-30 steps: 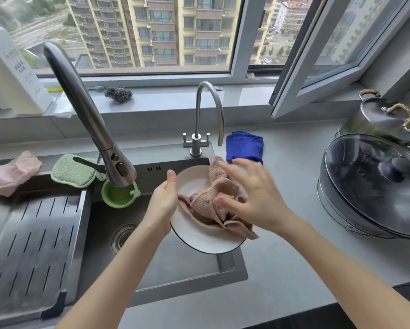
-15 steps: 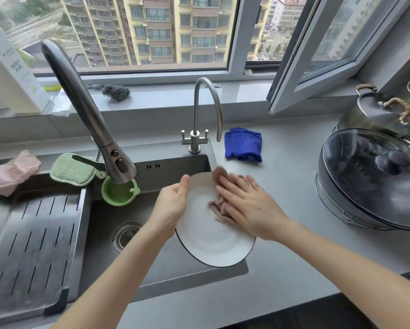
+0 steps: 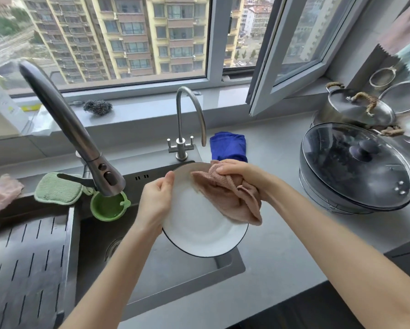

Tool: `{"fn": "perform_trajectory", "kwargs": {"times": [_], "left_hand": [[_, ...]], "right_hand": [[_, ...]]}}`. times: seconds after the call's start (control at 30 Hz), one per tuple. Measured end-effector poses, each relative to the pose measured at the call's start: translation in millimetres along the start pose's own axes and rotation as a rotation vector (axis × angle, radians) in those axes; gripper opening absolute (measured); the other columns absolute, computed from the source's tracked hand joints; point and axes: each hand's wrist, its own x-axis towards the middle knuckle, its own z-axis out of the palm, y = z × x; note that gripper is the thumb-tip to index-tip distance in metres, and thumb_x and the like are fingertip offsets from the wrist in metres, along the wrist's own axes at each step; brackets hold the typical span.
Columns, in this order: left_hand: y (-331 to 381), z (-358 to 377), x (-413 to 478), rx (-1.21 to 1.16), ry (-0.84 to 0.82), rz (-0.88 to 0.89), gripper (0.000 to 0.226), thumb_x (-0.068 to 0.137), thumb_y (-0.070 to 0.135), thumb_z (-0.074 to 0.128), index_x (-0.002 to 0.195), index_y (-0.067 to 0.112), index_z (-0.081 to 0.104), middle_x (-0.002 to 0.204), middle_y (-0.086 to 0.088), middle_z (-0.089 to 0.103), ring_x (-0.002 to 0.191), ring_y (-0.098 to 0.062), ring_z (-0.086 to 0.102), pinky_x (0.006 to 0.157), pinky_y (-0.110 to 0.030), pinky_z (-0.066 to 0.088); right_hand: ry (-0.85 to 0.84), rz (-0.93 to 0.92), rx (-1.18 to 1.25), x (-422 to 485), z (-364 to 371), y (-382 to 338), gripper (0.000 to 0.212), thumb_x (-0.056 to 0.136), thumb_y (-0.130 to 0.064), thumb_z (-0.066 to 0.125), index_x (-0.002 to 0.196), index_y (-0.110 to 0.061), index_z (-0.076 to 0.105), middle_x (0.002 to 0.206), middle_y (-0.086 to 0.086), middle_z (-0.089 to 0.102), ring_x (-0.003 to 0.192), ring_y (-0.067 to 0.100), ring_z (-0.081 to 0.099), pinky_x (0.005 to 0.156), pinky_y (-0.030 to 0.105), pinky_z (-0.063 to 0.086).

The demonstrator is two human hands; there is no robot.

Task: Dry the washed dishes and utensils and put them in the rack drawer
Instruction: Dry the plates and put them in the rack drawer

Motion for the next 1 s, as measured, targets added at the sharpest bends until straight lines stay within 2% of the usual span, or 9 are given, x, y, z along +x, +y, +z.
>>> {"fn": "perform_trajectory", "kwargs": {"times": [0.07, 0.17, 0.23, 0.4, 0.5, 0.57, 0.67, 0.87, 1.0], "left_hand": [[-4.2, 3.9, 2.2, -0.087, 0.036, -0.034, 0.042, 0.099, 0.036, 0.042, 0.073, 0.005, 0.051, 0.066, -0.008, 0.033, 0.060, -0.018, 0.028, 0.050, -0.026, 0.022], [-11.5, 20.0, 2.8, -0.183, 0.107, -0.087, 0.047, 0.099, 0.038, 0.040, 0.078, -0.002, 0.054, 0.067, -0.008, 0.038, 0.062, -0.019, 0.033, 0.055, -0.029, 0.028], [-16.3, 37.4, -2.3, -0.216, 0.162, -0.119, 0.048, 0.099, 0.039, 0.038, 0.080, -0.002, 0.054, 0.069, -0.008, 0.039, 0.065, -0.021, 0.034, 0.059, -0.033, 0.030], [-3.8, 88.6, -39.8, -0.350, 0.363, -0.277, 0.039, 0.102, 0.037, 0.030, 0.089, 0.009, 0.053, 0.071, 0.001, 0.046, 0.066, -0.016, 0.044, 0.062, -0.024, 0.037], [1.7, 114.9, -69.3, -0.445, 0.404, -0.308, 0.044, 0.103, 0.036, 0.024, 0.114, 0.009, 0.057, 0.101, 0.002, 0.057, 0.097, -0.018, 0.054, 0.085, -0.022, 0.040], [-9.5, 125.0, -83.8, -0.484, 0.309, -0.334, 0.047, 0.099, 0.048, 0.023, 0.117, 0.018, 0.054, 0.114, 0.001, 0.058, 0.111, -0.023, 0.055, 0.103, -0.035, 0.041], [-21.0, 123.2, -88.1, -0.468, -0.097, -0.354, 0.050, 0.093, 0.059, 0.026, 0.116, 0.025, 0.054, 0.113, 0.002, 0.062, 0.105, -0.023, 0.058, 0.098, -0.045, 0.042], [38.0, 146.4, -96.4, 0.316, -0.670, 0.362, 0.026, 0.095, 0.030, 0.051, 0.079, 0.011, 0.057, 0.066, 0.003, 0.048, 0.059, -0.007, 0.041, 0.060, -0.022, 0.035], [57.1, 199.2, -167.9, 0.417, -0.719, 0.460, 0.030, 0.094, 0.027, 0.054, 0.077, 0.003, 0.060, 0.058, 0.000, 0.045, 0.047, -0.006, 0.039, 0.047, -0.017, 0.032]], "right_hand": [[0.078, 0.000, 0.212, -4.8, 1.1, 19.6, 0.009, 0.089, -0.017, 0.055, 0.091, -0.009, 0.059, 0.080, 0.008, 0.056, 0.071, 0.018, 0.055, 0.069, 0.027, 0.046], [0.275, -0.013, 0.560, -12.9, 7.1, 52.7, 0.033, 0.065, -0.025, 0.079, 0.088, -0.011, 0.060, 0.077, 0.013, 0.039, 0.066, 0.027, 0.039, 0.067, 0.033, 0.037], [0.494, -0.091, 0.677, -23.9, 15.5, 64.4, 0.023, 0.066, -0.018, 0.074, 0.085, -0.012, 0.063, 0.076, 0.015, 0.054, 0.065, 0.027, 0.054, 0.068, 0.033, 0.044], [0.918, -0.240, 0.782, -53.4, 40.3, 80.7, 0.034, 0.085, -0.004, 0.063, 0.114, -0.019, 0.057, 0.095, 0.004, 0.068, 0.077, 0.015, 0.067, 0.070, 0.029, 0.054], [1.086, -0.325, 0.728, -72.6, 47.9, 82.6, 0.040, 0.083, 0.004, 0.061, 0.112, -0.023, 0.058, 0.106, 0.000, 0.066, 0.088, 0.015, 0.066, 0.074, 0.028, 0.054], [1.141, -0.347, 0.632, -88.8, 39.3, 83.4, 0.044, 0.080, 0.012, 0.056, 0.110, -0.020, 0.058, 0.106, -0.001, 0.065, 0.089, 0.015, 0.065, 0.078, 0.032, 0.054], [1.158, -0.300, 0.499, -126.5, 9.7, 86.1, 0.051, 0.076, 0.017, 0.052, 0.102, -0.026, 0.059, 0.100, 0.002, 0.064, 0.082, 0.017, 0.062, 0.075, 0.034, 0.053], [0.775, -0.208, -0.017, -239.5, -41.5, 85.9, 0.055, 0.072, 0.020, 0.053, 0.112, -0.017, 0.059, 0.098, 0.007, 0.068, 0.068, 0.006, 0.059, 0.062, 0.017, 0.048], [0.585, -0.137, -0.076, -325.4, -72.3, 101.4, 0.051, 0.072, 0.010, 0.061, 0.109, -0.025, 0.062, 0.095, 0.010, 0.070, 0.080, 0.013, 0.062, 0.073, 0.025, 0.049]]}}
